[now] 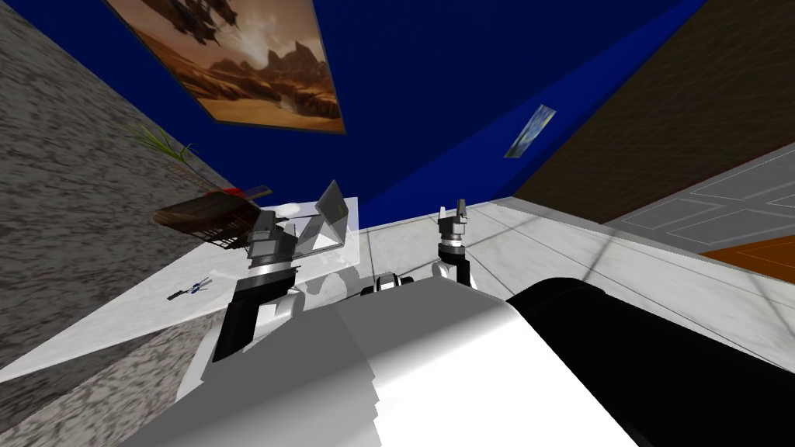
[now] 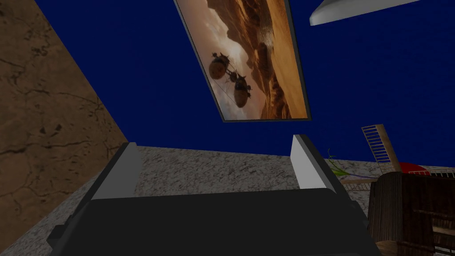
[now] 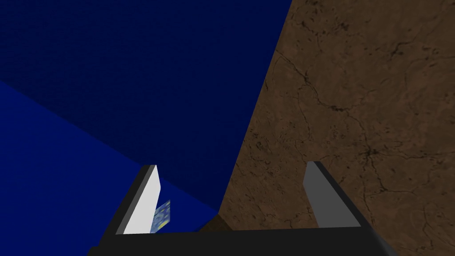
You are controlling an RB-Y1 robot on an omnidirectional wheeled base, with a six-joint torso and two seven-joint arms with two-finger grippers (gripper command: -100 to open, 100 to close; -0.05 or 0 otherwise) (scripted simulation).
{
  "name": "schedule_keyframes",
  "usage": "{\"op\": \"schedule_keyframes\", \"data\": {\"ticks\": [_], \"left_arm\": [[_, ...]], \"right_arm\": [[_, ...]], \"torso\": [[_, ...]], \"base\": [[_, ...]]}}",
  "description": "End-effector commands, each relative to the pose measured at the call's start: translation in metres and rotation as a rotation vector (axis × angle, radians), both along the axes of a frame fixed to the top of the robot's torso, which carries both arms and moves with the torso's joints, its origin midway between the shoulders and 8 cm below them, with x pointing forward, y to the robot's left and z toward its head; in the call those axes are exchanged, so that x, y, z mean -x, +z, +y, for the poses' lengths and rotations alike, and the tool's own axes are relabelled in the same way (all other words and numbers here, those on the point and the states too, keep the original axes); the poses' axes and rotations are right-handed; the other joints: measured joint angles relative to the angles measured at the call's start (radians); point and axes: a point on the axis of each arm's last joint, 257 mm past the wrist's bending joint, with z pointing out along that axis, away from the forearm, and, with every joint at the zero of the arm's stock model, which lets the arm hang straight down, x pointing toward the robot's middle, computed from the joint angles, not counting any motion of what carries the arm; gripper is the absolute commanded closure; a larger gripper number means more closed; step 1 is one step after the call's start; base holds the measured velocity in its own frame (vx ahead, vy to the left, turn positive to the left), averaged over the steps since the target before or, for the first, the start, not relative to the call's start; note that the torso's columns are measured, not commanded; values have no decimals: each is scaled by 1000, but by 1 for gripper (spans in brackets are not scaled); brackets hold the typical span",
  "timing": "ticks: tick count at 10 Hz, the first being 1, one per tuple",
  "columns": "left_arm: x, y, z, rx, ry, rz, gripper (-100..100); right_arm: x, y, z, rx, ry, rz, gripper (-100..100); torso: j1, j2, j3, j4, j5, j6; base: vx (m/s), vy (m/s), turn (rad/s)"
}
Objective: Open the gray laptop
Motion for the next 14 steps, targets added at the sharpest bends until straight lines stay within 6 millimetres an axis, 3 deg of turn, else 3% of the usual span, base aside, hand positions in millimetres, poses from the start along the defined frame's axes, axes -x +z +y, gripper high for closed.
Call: {"op": "schedule_keyframes", "data": {"ticks": [1,7,14], "left_arm": [[0,6,9,39,2,16,-100],[-2,-2,39,84,46,122,-100],[7,-49,98,40,187,369,-100]], "right_arm": [[0,0,0,0,0,0,0],[0,0,0,0,0,0,0],[0,0,0,0,0,0,0]], "torso": [[1,-1,0,0,0,0],[1,0,0,0,0,0],[0,0,0,0,0,0]], "base": [[0,-87,-103],[7,-88,-101],[58,-39,-80]]}}
